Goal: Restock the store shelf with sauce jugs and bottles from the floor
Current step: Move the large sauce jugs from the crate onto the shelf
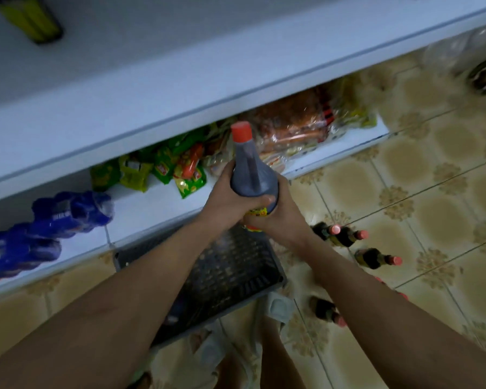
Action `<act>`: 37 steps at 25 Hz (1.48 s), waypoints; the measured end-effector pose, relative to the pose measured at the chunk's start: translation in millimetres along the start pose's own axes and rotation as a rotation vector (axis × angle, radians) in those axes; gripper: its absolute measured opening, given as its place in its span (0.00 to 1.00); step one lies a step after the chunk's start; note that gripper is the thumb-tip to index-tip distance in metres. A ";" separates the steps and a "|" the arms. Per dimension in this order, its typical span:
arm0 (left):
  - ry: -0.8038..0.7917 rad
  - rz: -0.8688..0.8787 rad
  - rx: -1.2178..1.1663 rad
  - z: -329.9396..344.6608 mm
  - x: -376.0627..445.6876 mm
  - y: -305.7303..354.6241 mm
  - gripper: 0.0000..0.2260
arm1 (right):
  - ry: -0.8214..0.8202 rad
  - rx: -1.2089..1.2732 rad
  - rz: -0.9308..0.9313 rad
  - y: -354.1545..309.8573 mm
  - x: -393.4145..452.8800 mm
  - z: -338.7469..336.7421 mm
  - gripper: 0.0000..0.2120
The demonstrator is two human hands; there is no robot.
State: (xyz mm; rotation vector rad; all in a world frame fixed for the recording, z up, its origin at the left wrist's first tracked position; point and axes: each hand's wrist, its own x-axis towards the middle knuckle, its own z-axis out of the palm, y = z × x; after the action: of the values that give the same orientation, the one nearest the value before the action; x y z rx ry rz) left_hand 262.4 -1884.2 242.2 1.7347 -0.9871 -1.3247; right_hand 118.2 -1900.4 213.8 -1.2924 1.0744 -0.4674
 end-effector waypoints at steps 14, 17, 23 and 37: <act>-0.232 0.478 0.227 28.9 138.4 212.7 0.37 | 0.472 0.071 -0.332 -128.1 100.3 -131.2 0.38; -0.223 0.464 0.213 38.7 170.4 235.2 0.40 | 0.489 0.087 -0.388 -140.1 134.9 -159.3 0.37; -0.168 0.450 0.188 53.7 227.4 249.0 0.45 | 0.486 0.089 -0.402 -145.1 189.2 -198.3 0.40; 0.000 0.467 0.138 101.7 316.5 284.1 0.44 | 0.517 0.046 -0.424 -154.4 278.4 -277.6 0.44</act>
State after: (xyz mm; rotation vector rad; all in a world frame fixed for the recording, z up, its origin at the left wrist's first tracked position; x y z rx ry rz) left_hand 178.4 -2301.5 342.2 1.4763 -1.4079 -0.9725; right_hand 58.3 -2313.7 276.9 -1.3980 1.1976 -1.1882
